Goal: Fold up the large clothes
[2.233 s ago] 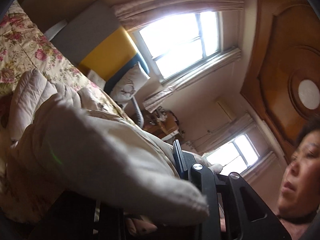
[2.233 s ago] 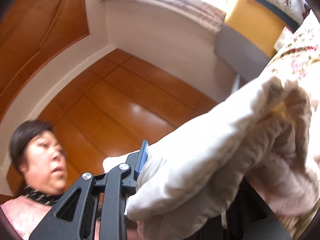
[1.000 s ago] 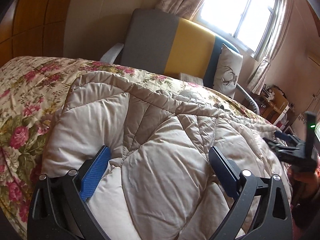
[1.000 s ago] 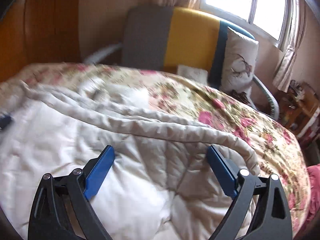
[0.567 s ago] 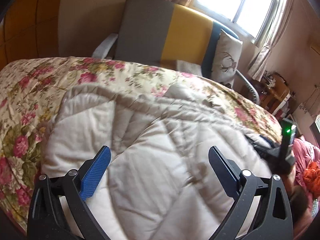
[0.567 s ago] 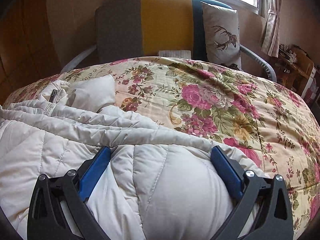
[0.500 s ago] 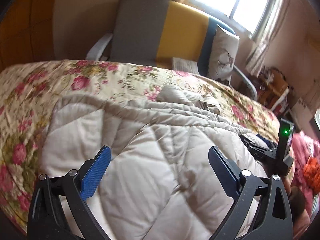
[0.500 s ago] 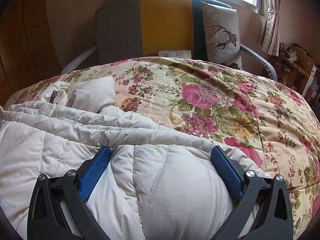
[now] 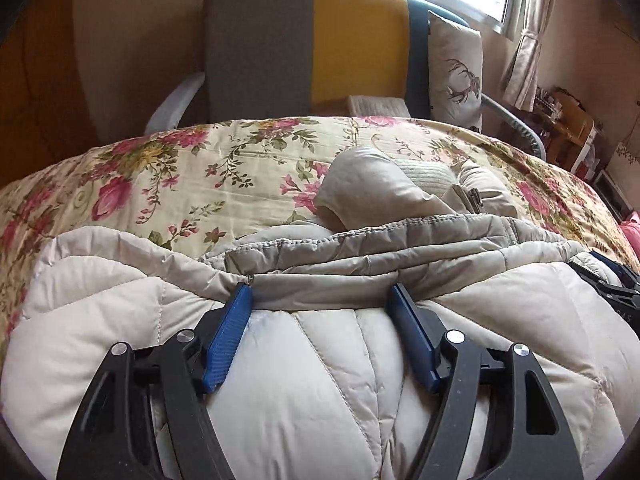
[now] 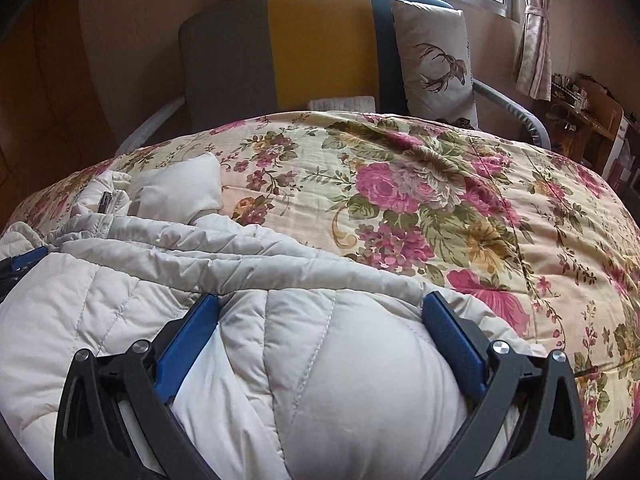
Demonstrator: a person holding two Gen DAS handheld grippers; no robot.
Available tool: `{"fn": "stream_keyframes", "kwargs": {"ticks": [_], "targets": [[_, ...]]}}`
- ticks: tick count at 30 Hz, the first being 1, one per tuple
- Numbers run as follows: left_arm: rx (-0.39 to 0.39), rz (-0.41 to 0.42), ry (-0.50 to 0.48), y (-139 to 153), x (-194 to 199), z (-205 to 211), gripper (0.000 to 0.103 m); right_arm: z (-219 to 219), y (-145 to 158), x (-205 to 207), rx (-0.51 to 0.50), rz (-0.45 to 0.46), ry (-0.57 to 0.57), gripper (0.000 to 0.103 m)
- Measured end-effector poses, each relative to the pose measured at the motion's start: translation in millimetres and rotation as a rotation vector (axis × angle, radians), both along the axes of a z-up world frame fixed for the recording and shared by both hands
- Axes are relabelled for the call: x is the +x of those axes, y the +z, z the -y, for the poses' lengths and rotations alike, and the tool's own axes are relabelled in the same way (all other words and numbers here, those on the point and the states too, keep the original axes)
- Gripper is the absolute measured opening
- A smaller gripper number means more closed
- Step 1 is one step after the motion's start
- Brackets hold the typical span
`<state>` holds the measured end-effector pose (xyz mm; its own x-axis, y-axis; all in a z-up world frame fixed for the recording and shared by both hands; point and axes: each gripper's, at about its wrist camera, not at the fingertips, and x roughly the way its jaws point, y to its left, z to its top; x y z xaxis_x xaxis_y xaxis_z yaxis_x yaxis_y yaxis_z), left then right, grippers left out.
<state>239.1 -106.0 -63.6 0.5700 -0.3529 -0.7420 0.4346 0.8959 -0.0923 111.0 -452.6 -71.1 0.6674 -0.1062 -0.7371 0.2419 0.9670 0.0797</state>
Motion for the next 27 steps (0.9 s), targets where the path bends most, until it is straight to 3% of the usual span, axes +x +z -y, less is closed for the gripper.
{"fn": "stream_keyframes", "kwargs": {"ticks": [5,9,10,12,14,15,16,18,19,23,27], "targets": [[-0.091,-0.013,0.003,17.4,-16.4,-22.2,0.071,-0.8,0.0,0.0,-0.002,0.002,0.002,0.101],[-0.072,0.07,0.135,43.8,-39.6,-54.6,0.091,-0.6,0.2,-0.5,-0.004,0.003,0.001,0.101],[-0.069,0.089,0.16,47.4,-42.1,-62.7,0.091,-0.6,0.3,-0.7,-0.004,0.003,0.001,0.101],[-0.03,0.103,0.218,49.9,-42.7,-77.7,0.091,-0.8,0.7,-0.7,-0.007,0.003,0.001,0.101],[0.092,0.119,0.293,40.0,-35.6,-89.8,0.091,-1.3,0.3,-0.1,-0.009,0.003,0.0,0.101],[0.145,0.097,0.32,28.8,-27.5,-96.2,0.097,-1.0,0.2,0.4,-0.008,0.003,0.0,0.101],[0.103,0.018,0.32,10.7,-14.7,-108.9,0.1,-1.3,0.2,0.3,-0.006,0.003,0.002,0.101],[-0.089,-0.123,0.335,-9.3,-0.4,-135.3,0.1,-1.9,0.0,0.0,-0.009,0.004,0.001,0.101],[-0.126,-0.158,0.337,-11.1,2.6,-141.3,0.1,-1.7,0.0,0.0,-0.008,0.003,0.001,0.101],[-0.092,-0.103,0.314,2.5,-12.6,-137.9,0.1,-1.4,0.1,-0.5,-0.006,0.005,0.001,0.101],[-0.142,-0.066,0.35,17.9,-39.1,-153.5,0.1,-2.0,0.6,-0.4,-0.008,0.006,0.001,0.101]]}}
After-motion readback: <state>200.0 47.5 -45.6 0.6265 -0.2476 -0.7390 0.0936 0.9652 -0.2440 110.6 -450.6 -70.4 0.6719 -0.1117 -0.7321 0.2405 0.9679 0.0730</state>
